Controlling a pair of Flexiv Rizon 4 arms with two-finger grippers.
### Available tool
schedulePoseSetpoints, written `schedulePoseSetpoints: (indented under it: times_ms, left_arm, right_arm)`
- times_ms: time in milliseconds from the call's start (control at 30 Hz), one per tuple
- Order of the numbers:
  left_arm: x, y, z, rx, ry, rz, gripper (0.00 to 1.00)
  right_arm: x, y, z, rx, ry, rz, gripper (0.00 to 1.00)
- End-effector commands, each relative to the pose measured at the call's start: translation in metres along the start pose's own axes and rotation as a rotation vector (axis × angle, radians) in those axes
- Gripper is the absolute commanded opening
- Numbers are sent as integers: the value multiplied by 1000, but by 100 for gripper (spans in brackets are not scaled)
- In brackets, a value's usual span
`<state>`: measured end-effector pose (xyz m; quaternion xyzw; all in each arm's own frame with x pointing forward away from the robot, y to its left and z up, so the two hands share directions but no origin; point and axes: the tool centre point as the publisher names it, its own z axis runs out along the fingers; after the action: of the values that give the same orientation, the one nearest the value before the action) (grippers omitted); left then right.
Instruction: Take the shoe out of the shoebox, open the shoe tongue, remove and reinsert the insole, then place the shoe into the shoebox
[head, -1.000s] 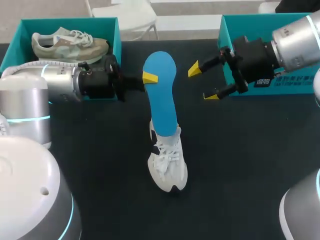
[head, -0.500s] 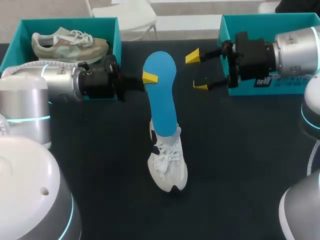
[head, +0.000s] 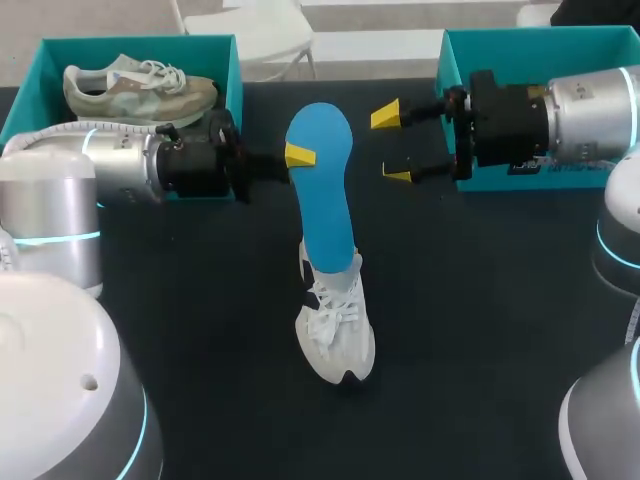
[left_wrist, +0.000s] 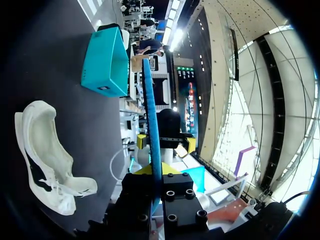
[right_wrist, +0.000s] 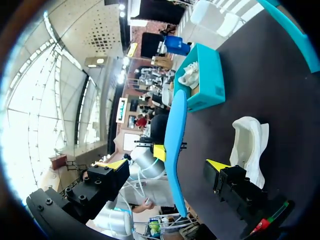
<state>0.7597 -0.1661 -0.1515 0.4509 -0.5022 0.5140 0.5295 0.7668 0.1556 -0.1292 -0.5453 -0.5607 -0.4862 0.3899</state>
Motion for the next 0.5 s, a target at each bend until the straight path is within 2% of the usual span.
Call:
schedulePoseSetpoints:
  times_ms: [33,167,333,500]
  left_arm:
    - [0,1,-1,0,-2,0,0]
    - [0,-1,-3,4,-4,25,0]
    - [11,-7,-15,-16,41,219,0]
    - [23,-19,-21,-35,10,388,0]
  right_arm:
    - [0,1,2,1,-2,1,100]
    - [0,1,2,1,-2,1,100]
    - [0,1,2,1,-2,1,100]
    - [0,1,2,1,-2,1,100]
